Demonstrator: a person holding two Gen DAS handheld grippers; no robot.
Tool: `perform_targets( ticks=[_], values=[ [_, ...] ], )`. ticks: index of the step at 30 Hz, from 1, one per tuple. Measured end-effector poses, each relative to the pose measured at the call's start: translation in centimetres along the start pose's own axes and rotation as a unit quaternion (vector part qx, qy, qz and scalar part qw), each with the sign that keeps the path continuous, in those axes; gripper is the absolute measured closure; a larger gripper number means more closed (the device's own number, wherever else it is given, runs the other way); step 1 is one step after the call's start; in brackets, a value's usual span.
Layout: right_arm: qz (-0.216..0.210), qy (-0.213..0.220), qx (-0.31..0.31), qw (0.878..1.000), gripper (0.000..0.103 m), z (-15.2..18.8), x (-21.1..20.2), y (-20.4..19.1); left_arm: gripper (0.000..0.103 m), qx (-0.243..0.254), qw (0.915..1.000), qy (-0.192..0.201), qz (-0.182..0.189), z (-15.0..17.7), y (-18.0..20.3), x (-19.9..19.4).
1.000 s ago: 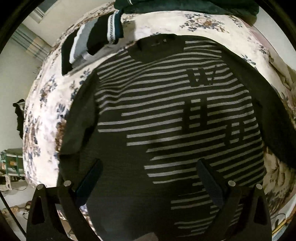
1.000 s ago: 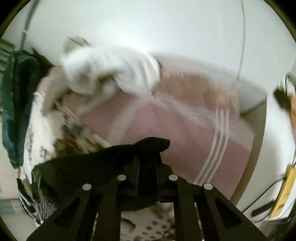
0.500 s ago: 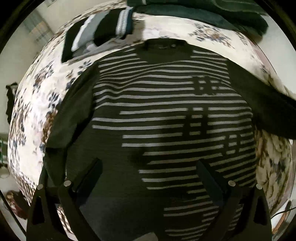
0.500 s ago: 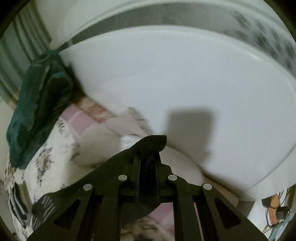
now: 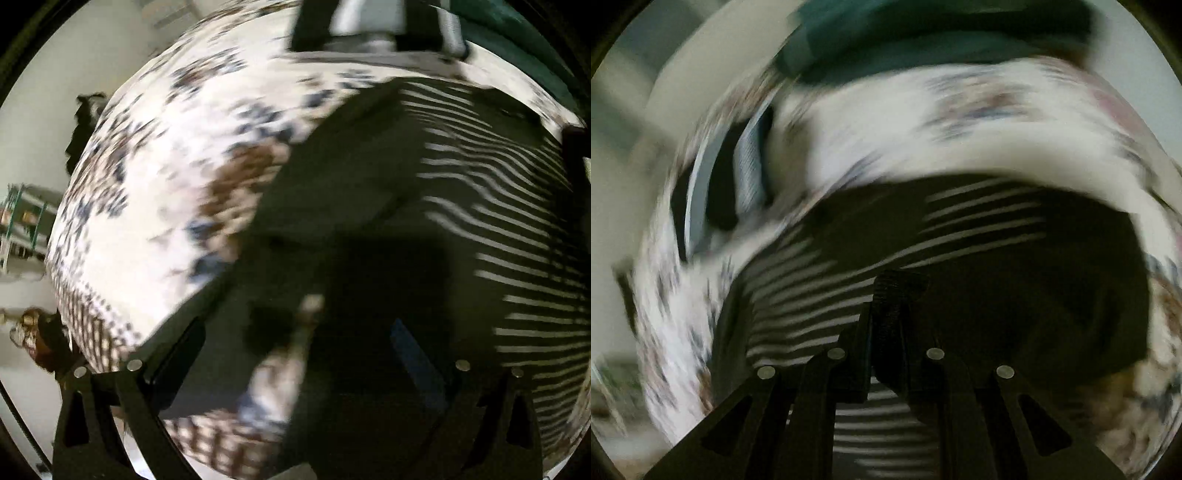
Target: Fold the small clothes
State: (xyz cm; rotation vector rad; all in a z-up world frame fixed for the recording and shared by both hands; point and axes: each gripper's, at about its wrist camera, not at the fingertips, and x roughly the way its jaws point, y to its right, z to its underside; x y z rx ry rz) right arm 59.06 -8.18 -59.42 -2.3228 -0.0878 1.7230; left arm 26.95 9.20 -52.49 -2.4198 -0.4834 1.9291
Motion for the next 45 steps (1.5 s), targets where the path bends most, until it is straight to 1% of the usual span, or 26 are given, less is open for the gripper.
perform_targets(
  ticks=[1,4,6,8,9,10,11,12,13,16,19,21,22,23,25,26,27,28,29,30,32,35,39,42,44,45],
  values=[
    [0.0,-0.012,-0.03,0.999,0.091,0.7,1.7,-4.5,0.0,-0.004,1.0,0.0,-0.002,-0.1,-1.0,0.1],
    [0.008,-0.029,-0.096,0.995,0.091,2.5,5.1,-12.1,0.0,-0.018,0.9997,0.009,-0.012,-0.2,-5.0,0.9],
    [0.028,-0.069,-0.115,0.991,0.091,3.4,9.1,-15.7,0.0,-0.027,0.9994,0.011,-0.019,-0.2,-7.5,1.8],
    [0.049,-0.096,-0.129,0.986,0.086,4.5,10.8,-16.5,0.0,-0.045,0.9989,0.004,-0.012,0.0,-10.1,2.8],
    [0.034,-0.106,-0.12,0.986,0.08,4.9,10.8,-16.0,0.0,-0.054,0.9985,0.002,-0.004,0.1,-11.4,3.2],
    [0.0,-0.119,-0.102,0.988,0.063,5.4,10.1,-15.2,0.0,-0.063,0.998,0.001,0.007,0.3,-12.6,3.4],
    [-0.018,-0.125,-0.087,0.988,0.054,5.8,9.3,-14.3,0.0,-0.071,0.9973,0.001,0.019,0.6,-14.1,3.6],
    [-0.031,-0.125,-0.075,0.989,0.042,6.4,8.2,-13.3,0.0,-0.076,0.9967,0.001,0.028,1.0,-15.4,3.9],
    [-0.04,-0.122,-0.064,0.99,0.037,7.2,6.9,-12.2,0.0,-0.08,0.9961,-0.001,0.035,1.6,-16.6,4.2],
    [-0.039,-0.131,-0.035,0.99,0.036,9.8,3.2,-8.1,0.0,-0.094,0.9942,-0.019,0.048,2.9,-19.3,5.7],
    [-0.007,-0.148,-0.013,0.989,0.036,12.1,0.5,-3.4,0.0,-0.12,0.9872,-0.057,0.089,4.8,-21.1,8.2],
    [0.014,-0.165,-0.003,0.986,0.036,14.3,0.1,-1.4,0.0,-0.137,0.9779,-0.095,0.126,6.0,-21.2,10.2],
    [0.03,-0.188,0.003,0.982,0.036,15.9,0.5,-0.2,0.0,-0.141,0.9717,-0.117,0.149,6.7,-20.8,11.4],
    [0.042,-0.209,0.012,0.977,0.036,16.7,0.9,0.7,0.0,-0.141,0.9691,-0.129,0.156,7.3,-20.3,12.3],
    [0.052,-0.231,0.037,0.971,0.036,18.7,1.3,2.2,0.001,-0.119,0.9746,-0.119,0.147,8.1,-19.0,12.7],
    [0.054,-0.239,0.048,0.968,0.036,19.8,1.3,2.7,0.011,-0.1,0.9798,-0.104,0.138,8.2,-18.4,12.4],
    [0.054,-0.241,0.049,0.968,0.036,20.4,1.3,2.9,0.036,-0.086,0.984,-0.094,0.125,8.2,-18.0,12.0],
    [0.056,-0.241,0.046,0.968,0.036,20.9,1.2,2.9,0.053,-0.074,0.9877,-0.087,0.107,8.2,-17.8,11.6],
    [0.06,-0.237,0.037,0.969,0.036,21.3,1.0,2.6,0.083,-0.07,0.9901,-0.077,0.095,8.0,-18.1,11.0],
    [0.059,-0.236,0.031,0.97,0.036,21.6,1.0,2.3,0.097,-0.076,0.99,-0.07,0.096,7.9,-18.7,10.5],
    [0.048,-0.231,0.02,0.972,0.036,22.1,0.8,1.4,0.099,-0.105,0.9858,-0.049,0.121,7.4,-20.6,9.1],
    [0.032,-0.215,0.021,0.976,0.036,22.2,0.2,0.2,0.1,-0.131,0.9843,-0.004,0.118,5.9,-23.0,6.3],
    [0.01,-0.2,0.026,0.98,0.036,22.2,-0.2,-1.4,0.1,-0.18,0.9777,0.058,0.09,2.9,-28.0,3.9],
    [0.003,-0.194,0.042,0.98,0.036,21.5,-0.3,-1.8,0.099,-0.231,0.9659,0.086,0.08,-0.1,-32.1,4.7],
    [-0.008,-0.188,0.058,0.98,0.036,21.5,-0.4,-2.0,0.095,-0.264,0.9553,0.092,0.097,-1.9,-34.0,5.9],
    [-0.009,-0.186,0.062,0.981,0.036,21.6,-0.5,-1.9,0.095,-0.28,0.9507,0.093,0.096,-2.4,-34.7,6.3]
  ],
)
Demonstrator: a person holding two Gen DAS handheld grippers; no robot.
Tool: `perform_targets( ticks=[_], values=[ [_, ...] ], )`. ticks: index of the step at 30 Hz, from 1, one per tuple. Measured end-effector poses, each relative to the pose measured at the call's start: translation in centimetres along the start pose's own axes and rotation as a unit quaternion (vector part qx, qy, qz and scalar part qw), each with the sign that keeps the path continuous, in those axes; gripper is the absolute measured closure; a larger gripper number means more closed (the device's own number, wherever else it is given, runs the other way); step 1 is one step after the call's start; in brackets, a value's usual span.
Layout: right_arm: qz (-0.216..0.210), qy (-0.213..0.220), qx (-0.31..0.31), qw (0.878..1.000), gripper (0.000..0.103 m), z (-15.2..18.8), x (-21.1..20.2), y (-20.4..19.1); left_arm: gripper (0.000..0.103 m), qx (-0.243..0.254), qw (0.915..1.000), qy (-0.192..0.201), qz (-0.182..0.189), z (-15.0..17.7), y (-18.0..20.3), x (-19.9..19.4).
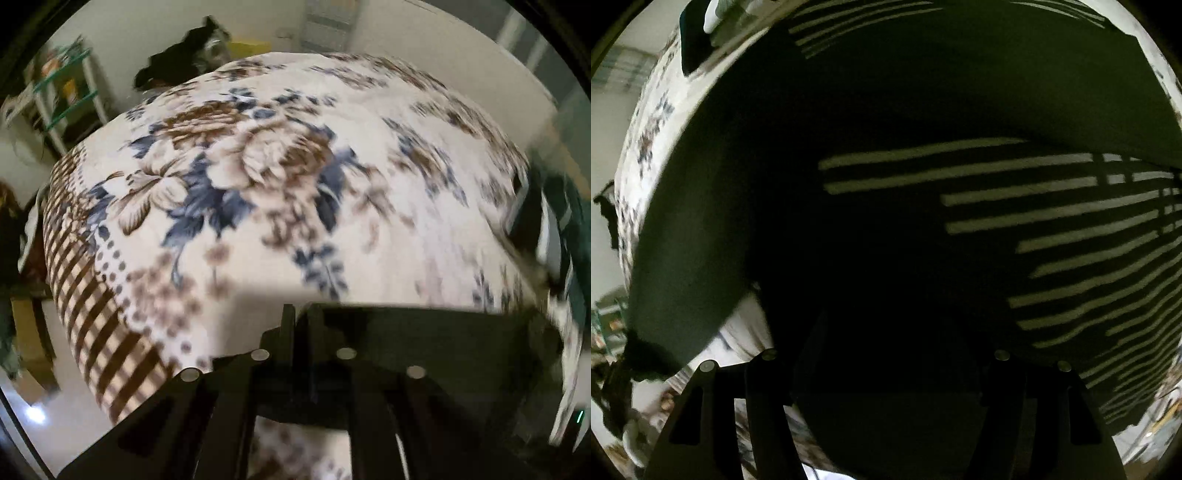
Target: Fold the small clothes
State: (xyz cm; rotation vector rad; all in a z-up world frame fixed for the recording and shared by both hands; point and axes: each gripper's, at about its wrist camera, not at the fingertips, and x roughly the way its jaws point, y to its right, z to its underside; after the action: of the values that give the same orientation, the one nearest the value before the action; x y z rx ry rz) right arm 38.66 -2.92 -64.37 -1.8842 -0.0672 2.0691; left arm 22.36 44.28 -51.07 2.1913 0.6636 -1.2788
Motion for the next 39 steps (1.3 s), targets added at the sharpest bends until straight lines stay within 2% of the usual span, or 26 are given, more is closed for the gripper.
perform_targets(
  ticks=[2,4,6,8,10,11,12,13,15,17,18,19,20,21,24,27,29,30,31,32,33,35,37,39],
  values=[
    [-0.001,-0.005,0.003,1.0,0.036,0.4,0.1,0.1,0.095,-0.043,0.999,-0.004,0.016,-0.8,-1.4,0.6],
    [-0.004,-0.01,0.002,1.0,0.036,1.0,0.6,-0.9,0.074,-0.091,0.9952,-0.019,0.031,-0.2,-3.2,0.8],
    [-0.004,-0.016,0.003,1.0,0.036,1.1,0.7,-1.4,0.034,-0.132,0.9898,-0.03,0.045,1.3,-4.4,1.2],
    [0.006,-0.016,0.005,1.0,0.036,0.4,1.7,-2.5,0.031,-0.178,0.9816,-0.052,0.044,4.0,-5.5,2.0],
    [0.024,-0.014,0.015,1.0,0.036,0.0,1.9,-1.7,0.031,-0.232,0.9663,-0.094,0.059,6.1,-6.2,4.3],
    [0.028,-0.011,0.027,0.999,0.036,0.0,1.8,-0.9,0.031,-0.267,0.9546,-0.111,0.072,7.3,-6.6,5.7],
    [0.031,-0.007,0.037,0.999,0.036,0.0,1.7,-0.4,0.031,-0.288,0.9473,-0.116,0.079,7.9,-6.6,6.6],
    [0.034,-0.003,0.047,0.998,0.036,0.0,1.6,0.2,0.031,-0.302,0.9442,-0.109,0.072,8.2,-6.3,7.4],
    [0.042,0.003,0.068,0.997,0.036,-0.1,1.4,1.6,0.03,-0.298,0.949,-0.098,0.032,7.5,-5.3,8.0],
    [0.05,0.008,0.08,0.996,0.036,-0.3,1.1,2.7,0.032,-0.277,0.9572,-0.082,-0.021,5.8,-3.5,8.2],
    [0.053,0.01,0.084,0.995,0.036,-0.3,0.9,3.1,0.063,-0.268,0.9605,-0.07,-0.03,5.1,-2.9,8.0],
    [0.057,0.013,0.089,0.994,0.036,-0.4,0.7,3.6,0.087,-0.252,0.9651,-0.058,-0.039,4.4,-2.3,7.9],
    [0.057,0.016,0.095,0.994,0.036,-0.5,0.4,3.9,0.096,-0.235,0.9694,-0.057,-0.042,3.4,-1.7,7.9],
    [0.056,0.018,0.099,0.993,0.036,-0.6,0.2,4.2,0.096,-0.228,0.9724,-0.042,-0.026,2.4,-1.3,7.4],
    [0.052,0.032,0.102,0.993,0.036,-0.7,-1.2,5.1,0.096,-0.203,0.9791,0.009,-0.009,-0.4,-0.4,4.8],
    [0.055,0.056,0.102,0.992,0.036,-1.4,-1.6,4.4,0.096,-0.197,0.9788,0.053,0.012,-3.0,0.0,1.9],
    [0.087,0.071,0.107,0.988,0.036,-1.9,-2.2,4.9,0.096,-0.199,0.9766,0.078,0.026,-4.8,0.5,0.0],
    [0.104,0.08,0.108,0.985,0.024,-2.1,-2.5,5.2,0.096,-0.197,0.9759,0.088,0.032,-5.5,0.8,-0.7],
    [0.13,0.095,0.108,0.981,0.004,-2.3,-3.1,5.6,0.096,-0.193,0.9756,0.098,0.038,-6.1,1.3,-1.4],
    [0.147,0.103,0.107,0.978,0.0,-2.5,-3.3,5.4,0.096,-0.185,0.976,0.107,0.042,-6.8,2.1,-2.3],
    [0.168,0.112,0.1,0.974,0.0,-2.8,-3.9,5.6,0.096,-0.176,0.9767,0.115,0.043,-7.3,2.9,-3.0],
    [0.182,0.125,0.082,0.972,0.0,-3.4,-4.8,5.9,0.096,-0.148,0.979,0.132,0.044,-8.3,4.9,-4.8],
    [0.174,0.129,0.076,0.973,0.0,-4.3,-5.5,6.5,0.096,-0.126,0.9802,0.146,0.046,-8.9,6.8,-6.0],
    [0.147,0.127,0.081,0.978,0.0,-5.8,-5.4,6.4,0.096,-0.092,0.981,0.163,0.049,-9.4,9.7,-8.0]
  ],
)
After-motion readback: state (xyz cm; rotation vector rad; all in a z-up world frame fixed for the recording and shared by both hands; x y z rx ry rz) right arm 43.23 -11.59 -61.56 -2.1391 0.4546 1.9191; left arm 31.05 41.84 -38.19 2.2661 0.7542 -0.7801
